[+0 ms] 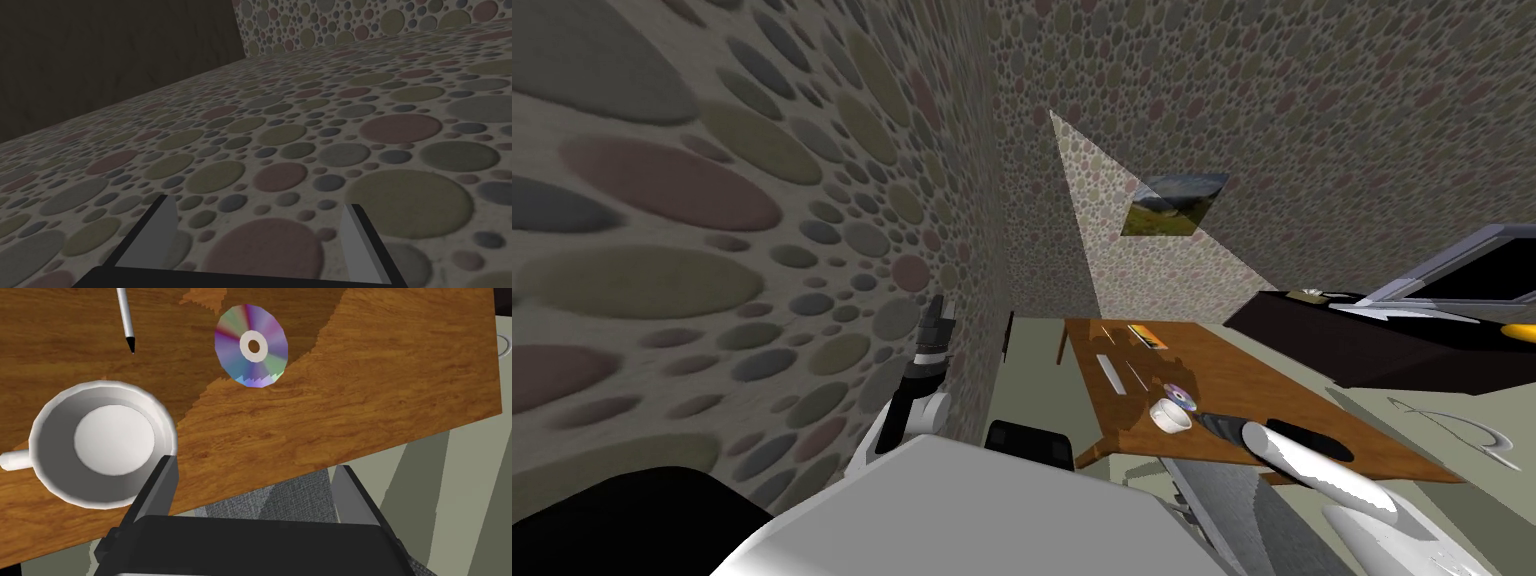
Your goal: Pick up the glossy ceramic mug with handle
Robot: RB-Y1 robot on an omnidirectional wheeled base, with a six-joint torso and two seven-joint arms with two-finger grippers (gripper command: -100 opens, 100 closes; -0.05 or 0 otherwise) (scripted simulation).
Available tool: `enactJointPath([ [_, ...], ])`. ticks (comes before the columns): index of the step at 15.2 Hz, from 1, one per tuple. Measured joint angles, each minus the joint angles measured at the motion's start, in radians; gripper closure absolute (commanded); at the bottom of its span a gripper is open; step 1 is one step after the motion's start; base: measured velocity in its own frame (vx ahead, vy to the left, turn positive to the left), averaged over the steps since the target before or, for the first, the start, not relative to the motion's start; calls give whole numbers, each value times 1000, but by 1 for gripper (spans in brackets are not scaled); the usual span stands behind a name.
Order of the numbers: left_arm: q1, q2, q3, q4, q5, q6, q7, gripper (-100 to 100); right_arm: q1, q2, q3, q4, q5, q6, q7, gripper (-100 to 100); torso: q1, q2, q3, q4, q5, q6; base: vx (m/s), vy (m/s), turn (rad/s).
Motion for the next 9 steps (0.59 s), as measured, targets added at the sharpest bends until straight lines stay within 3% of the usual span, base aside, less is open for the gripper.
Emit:
enactJointPath([
  [9, 0, 0, 0, 0, 0, 0, 0, 0, -63, -31, -41, 161, -74, 160, -90, -100, -2, 1, 1, 0, 0, 0, 89, 15, -13],
])
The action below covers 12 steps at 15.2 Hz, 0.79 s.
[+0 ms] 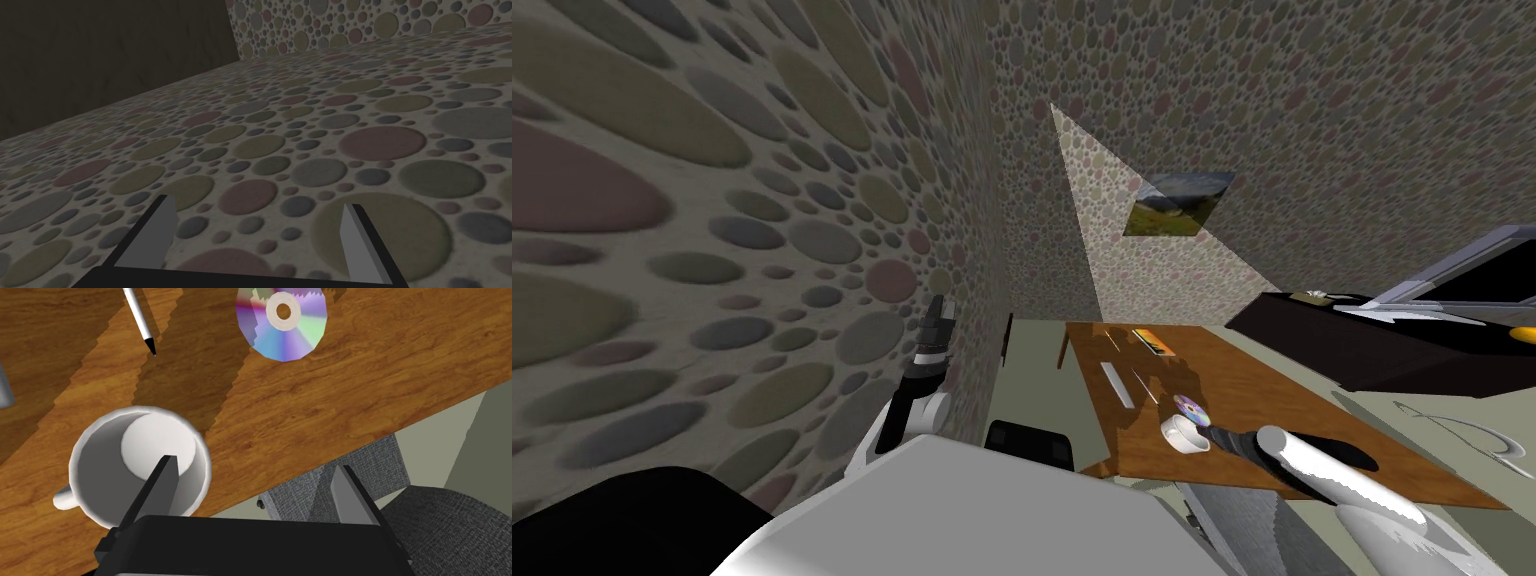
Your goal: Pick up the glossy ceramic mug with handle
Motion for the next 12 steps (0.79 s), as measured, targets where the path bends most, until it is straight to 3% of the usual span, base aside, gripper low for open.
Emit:
enactJointPath([
  [5, 0, 0, 0, 0, 0, 0, 0, 0, -39, -19, -20, 115, -41, 77, -42, -100, -1, -1, -1, 0, 0, 0, 94, 3, -22],
  [12, 0, 0, 0, 0, 0, 0, 0, 0, -67, -40, -43, 231, -83, 189, -105, -100, -2, 0, 0, 0, 0, 0, 80, -3, -27],
])
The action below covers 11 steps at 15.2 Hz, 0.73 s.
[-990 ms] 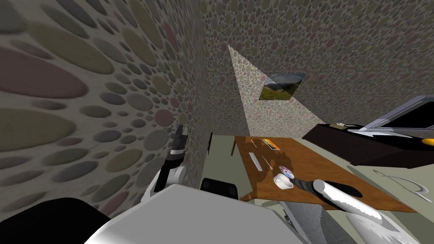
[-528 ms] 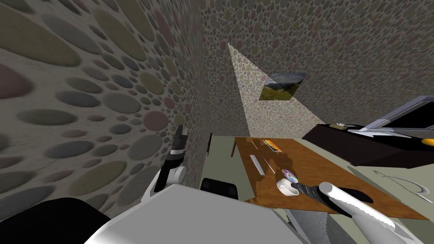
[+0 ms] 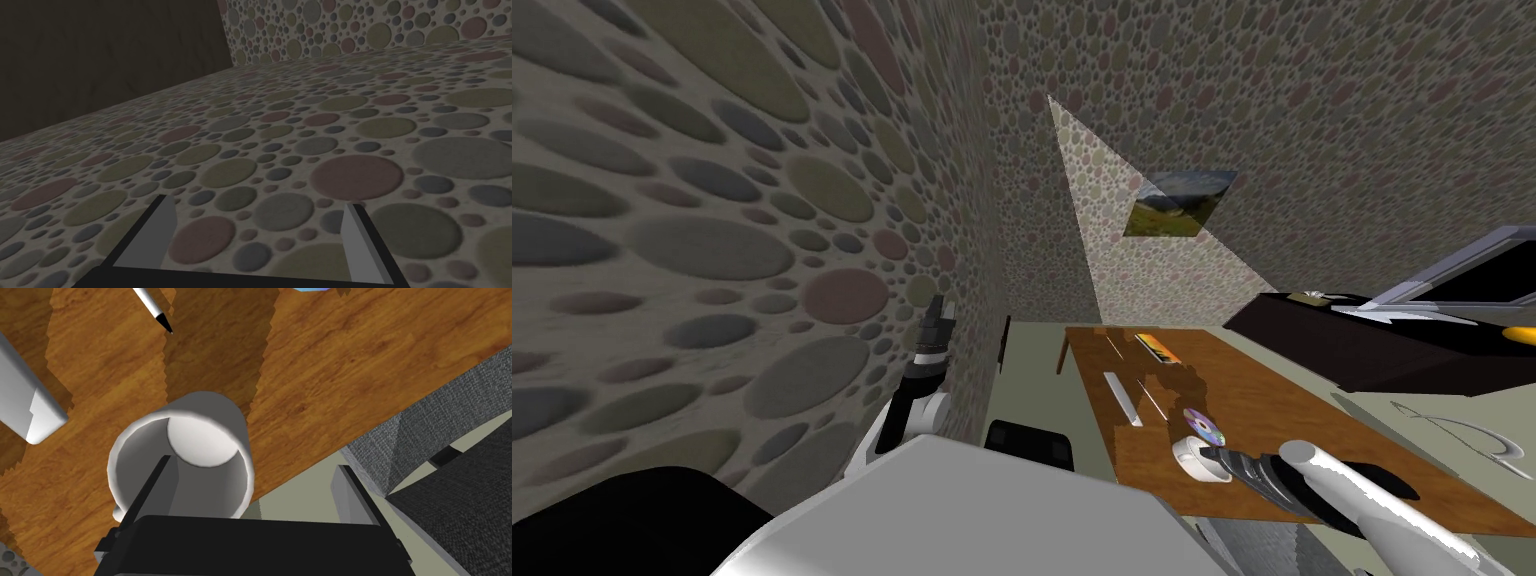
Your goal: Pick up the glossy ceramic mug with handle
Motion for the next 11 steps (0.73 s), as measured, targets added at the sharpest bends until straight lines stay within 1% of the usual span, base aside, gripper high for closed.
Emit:
enactJointPath([
  [2, 0, 0, 0, 0, 0, 0, 0, 0, -2, -8, -8, 30, -13, 31, -15, -100, -1, 1, 0, 0, 0, 0, 66, -15, -23],
  [5, 0, 0, 0, 0, 0, 0, 0, 0, -14, -18, -13, 76, -27, 61, -29, -100, -1, 2, 1, 0, 0, 0, 50, -13, -18],
  [6, 0, 0, 0, 0, 0, 0, 0, 0, -30, -25, -14, 112, -31, 66, -26, -100, -1, 2, 1, 0, 0, 0, 35, -10, -6],
  [7, 0, 0, 0, 0, 0, 0, 0, 0, -34, -27, -14, 124, -33, 66, -23, -100, -1, 3, 2, 1, 0, 0, 31, -24, -44],
  [9, 0, 0, 0, 0, 0, 0, 0, 0, -18, -3, -16, 100, -27, 56, -29, -100, -2, 3, 2, 1, -1, 0, 33, -31, -37],
  [11, 0, 0, 0, 0, 0, 0, 0, 0, -26, 4, -16, 121, -26, 37, -18, -100, -2, 4, 2, 1, 0, 0, 21, -27, -24],
])
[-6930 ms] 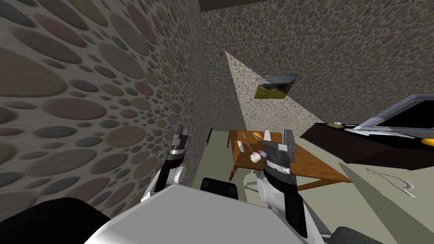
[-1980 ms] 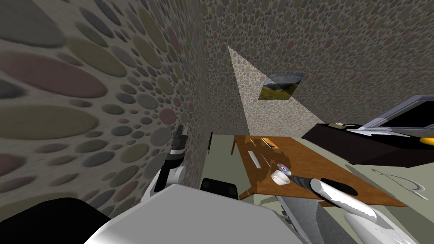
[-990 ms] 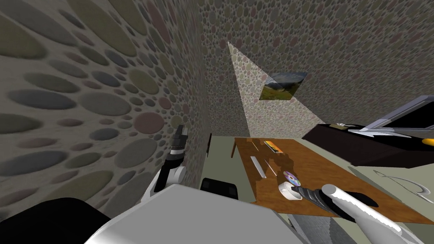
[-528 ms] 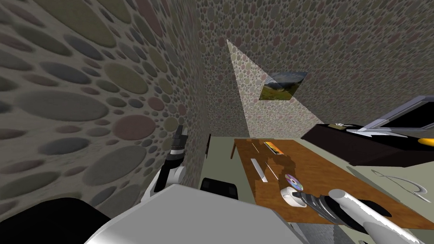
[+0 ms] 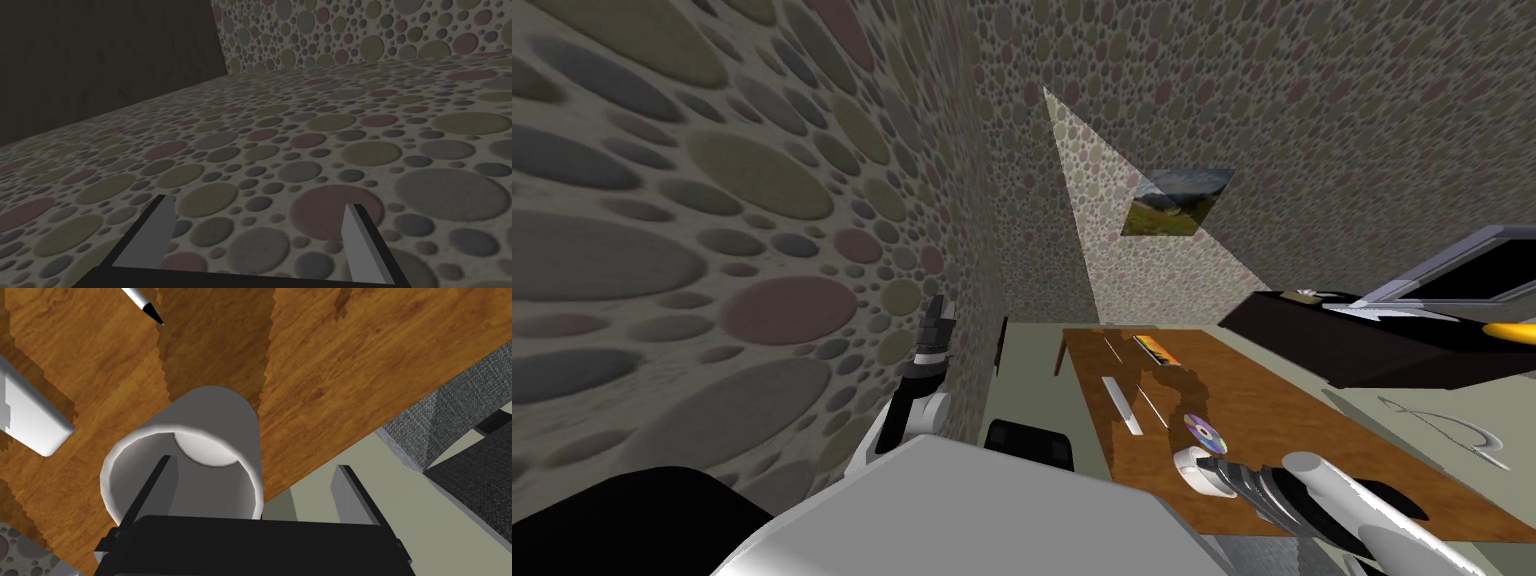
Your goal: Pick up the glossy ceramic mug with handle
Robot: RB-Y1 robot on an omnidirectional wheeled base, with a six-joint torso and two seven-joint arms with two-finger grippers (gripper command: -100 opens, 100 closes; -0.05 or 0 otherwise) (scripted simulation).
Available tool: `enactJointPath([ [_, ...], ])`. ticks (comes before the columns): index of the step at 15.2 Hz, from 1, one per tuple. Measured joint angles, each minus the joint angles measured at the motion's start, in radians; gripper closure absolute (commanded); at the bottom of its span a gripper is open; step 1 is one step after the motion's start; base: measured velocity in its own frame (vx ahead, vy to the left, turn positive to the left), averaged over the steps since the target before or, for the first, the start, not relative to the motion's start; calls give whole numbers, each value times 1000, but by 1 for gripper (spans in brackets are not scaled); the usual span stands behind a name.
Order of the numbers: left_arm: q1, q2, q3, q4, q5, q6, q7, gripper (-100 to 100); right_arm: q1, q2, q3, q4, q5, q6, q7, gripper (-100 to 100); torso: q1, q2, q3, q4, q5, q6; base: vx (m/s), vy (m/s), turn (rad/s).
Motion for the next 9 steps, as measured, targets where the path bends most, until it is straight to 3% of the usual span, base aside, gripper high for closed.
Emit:
enactJointPath([
  [1, 0, 0, 0, 0, 0, 0, 0, 0, 0, 5, -1, 6, 1, -9, 7, -100, 0, 0, 0, 0, 0, 0, 19, -18, -15],
  [2, 0, 0, 0, 0, 0, 0, 0, 0, 0, 7, -2, 8, 1, -13, 10, 100, 0, 0, 0, 0, 0, 0, 6, -6, 1],
  [9, 0, 0, 0, 0, 0, 0, 0, 0, -7, -12, 3, 3, -1, 9, -3, 100, 2, 4, 2, 1, 1, 0, -16, 16, 24],
])
